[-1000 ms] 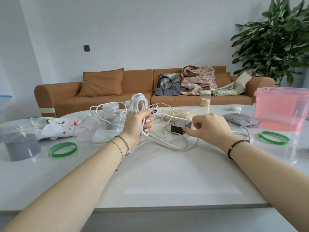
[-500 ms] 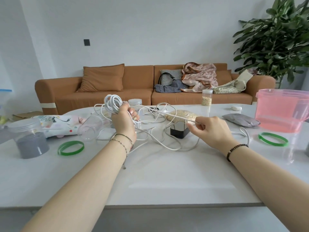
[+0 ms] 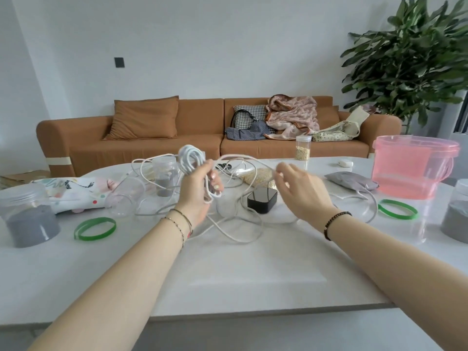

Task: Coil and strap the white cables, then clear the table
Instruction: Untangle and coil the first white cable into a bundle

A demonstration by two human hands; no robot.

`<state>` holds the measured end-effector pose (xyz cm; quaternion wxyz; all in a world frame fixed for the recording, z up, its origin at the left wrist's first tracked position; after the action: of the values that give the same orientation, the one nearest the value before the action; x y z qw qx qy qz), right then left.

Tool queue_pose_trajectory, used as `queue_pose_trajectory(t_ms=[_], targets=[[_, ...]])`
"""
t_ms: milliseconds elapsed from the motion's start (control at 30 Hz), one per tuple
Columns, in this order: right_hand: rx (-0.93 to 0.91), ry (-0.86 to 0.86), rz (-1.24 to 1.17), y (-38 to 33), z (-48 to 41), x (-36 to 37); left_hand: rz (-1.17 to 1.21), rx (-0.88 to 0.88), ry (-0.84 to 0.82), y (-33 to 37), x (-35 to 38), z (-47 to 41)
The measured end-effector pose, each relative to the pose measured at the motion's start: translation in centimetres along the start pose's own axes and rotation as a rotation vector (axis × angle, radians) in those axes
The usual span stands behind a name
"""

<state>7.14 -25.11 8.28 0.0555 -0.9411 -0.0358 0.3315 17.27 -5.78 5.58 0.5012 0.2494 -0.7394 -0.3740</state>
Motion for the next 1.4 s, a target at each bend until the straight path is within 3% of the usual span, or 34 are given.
queue_pose_trajectory(t_ms=[100, 267, 367, 433, 533, 733, 900, 1100, 1233, 1400], targets=[[-0.187, 0.02, -0.153, -5.3, -2.0, -0.2, -0.105, -0.068, -0.071, -2.2, 1.4, 0.9], [-0.312, 0.104, -0.091, -7.5, -2.3, 1.6, -0.071, -0.233, -0.07, -4.6, 1.2, 0.9], [-0.29, 0.118, -0.106, -5.7, -1.9, 1.8, 0.044, -0.367, -0.104, -5.8, 1.4, 0.9], [-0.164, 0.094, -0.127, -3.8, -2.4, 1.2, 0.101, -0.423, -0.104, -6.0, 1.6, 1.0], [0.011, -0.013, -0.274, -1.8, -2.7, 1.2, 0.075, -0.411, -0.117, -5.7, 1.6, 1.2], [-0.109, -0.063, -0.458, -4.2, -2.6, 0.9, -0.029, -0.374, -0.146, -5.8, 1.7, 1.6], [-0.088, 0.002, -0.323, -4.2, -2.6, 0.3, -0.362, -0.295, -0.256, -6.2, 3.3, 2.5], [-0.05, 0.017, -0.255, -4.1, -2.5, -0.3, -0.334, -0.283, -0.249, -5.8, 3.1, 2.6], [-0.043, 0.004, -0.28, -4.0, -2.4, 0.0, -0.229, -0.17, -0.115, -4.3, 2.1, 1.8], [0.031, -0.053, -0.418, -3.2, -2.7, 1.4, 0.036, 0.03, 0.283, -0.9, -2.2, 0.2]])
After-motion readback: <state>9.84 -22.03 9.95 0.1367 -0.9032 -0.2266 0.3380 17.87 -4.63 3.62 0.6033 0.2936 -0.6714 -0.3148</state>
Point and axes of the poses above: each hand's wrist, its own z-axis away from the middle knuckle, its own x-axis out of the palm, y = z × x, the point moved 9 cm from there along -z, towards the middle knuckle, and after that the axes turned 4 degrees about y, right-handed, at the moved point
